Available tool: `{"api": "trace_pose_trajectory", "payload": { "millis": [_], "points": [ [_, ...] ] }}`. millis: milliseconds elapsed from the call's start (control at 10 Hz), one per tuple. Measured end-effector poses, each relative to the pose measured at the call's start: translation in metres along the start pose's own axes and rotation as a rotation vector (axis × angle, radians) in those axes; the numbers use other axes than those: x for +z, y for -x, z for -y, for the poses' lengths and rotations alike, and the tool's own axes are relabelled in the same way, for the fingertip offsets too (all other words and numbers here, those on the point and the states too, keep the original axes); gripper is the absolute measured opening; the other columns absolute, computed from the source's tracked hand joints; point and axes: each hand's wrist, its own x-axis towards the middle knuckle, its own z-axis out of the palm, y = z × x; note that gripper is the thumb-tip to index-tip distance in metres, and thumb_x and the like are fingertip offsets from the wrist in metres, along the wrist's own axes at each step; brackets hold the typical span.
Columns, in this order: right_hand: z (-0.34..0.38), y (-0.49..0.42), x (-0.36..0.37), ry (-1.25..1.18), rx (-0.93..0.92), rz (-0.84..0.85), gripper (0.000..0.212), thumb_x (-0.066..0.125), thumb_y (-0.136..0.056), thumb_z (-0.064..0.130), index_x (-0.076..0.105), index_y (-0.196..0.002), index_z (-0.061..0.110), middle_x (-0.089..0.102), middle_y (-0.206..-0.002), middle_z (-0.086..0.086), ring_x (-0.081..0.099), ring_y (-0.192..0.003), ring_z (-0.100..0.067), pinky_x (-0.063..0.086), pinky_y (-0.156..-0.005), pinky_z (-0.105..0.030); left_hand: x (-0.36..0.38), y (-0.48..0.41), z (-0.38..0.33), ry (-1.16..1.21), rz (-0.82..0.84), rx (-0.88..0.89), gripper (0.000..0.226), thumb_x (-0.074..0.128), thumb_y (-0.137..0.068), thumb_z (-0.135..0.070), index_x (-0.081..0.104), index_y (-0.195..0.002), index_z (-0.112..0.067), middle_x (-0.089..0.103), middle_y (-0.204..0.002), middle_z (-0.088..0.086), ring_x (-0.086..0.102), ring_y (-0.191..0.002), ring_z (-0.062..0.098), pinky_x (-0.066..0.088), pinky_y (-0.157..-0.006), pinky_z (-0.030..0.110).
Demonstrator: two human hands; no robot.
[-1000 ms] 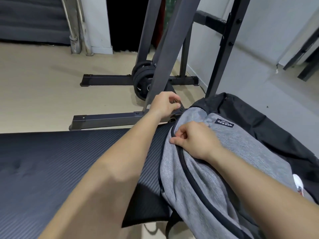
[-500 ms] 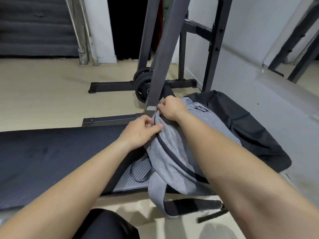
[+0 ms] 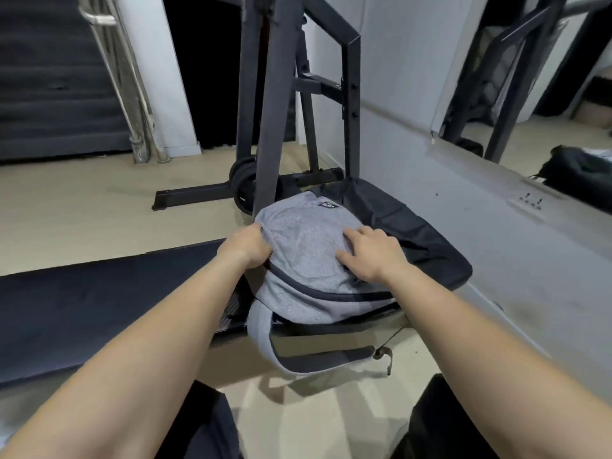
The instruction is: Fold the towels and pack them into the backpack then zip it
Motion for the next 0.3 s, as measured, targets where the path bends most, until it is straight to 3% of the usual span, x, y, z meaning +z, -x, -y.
{"api": "trace_pose_trajectory", "payload": {
  "millis": [100,300],
  "points": [
    [-0.004,0.017,-0.018,0.053,-0.001,-0.036,0.056,0.042,-0.098,0.053,0.041,-0.146,0.025,0.045,-0.146,-0.006,0.043,-0.131,-0.032,0.036,-0.103,-0.047,-0.014,0.024,-0.02,-0.095,-0.049,0.045,0.055,0.052,-0.091,-0.039,0.048,-0.141,-0.016,0.06,-0.128,0.012,0.059,-0.11,0.033,0.051,-0.092,0.043],
    [-0.002,0.041,-0.064,0.078,0.026,-0.129,0.056,0.043,-0.097,0.049,0.041,-0.146,0.022,0.045,-0.146,-0.008,0.041,-0.133,-0.032,0.034,-0.106,-0.048,-0.038,0.075,-0.064,-0.133,-0.114,0.16,0.063,0.052,-0.091,-0.048,0.045,-0.144,-0.015,0.047,-0.144,0.01,0.05,-0.128,0.031,0.045,-0.103,0.042]
  ]
}}
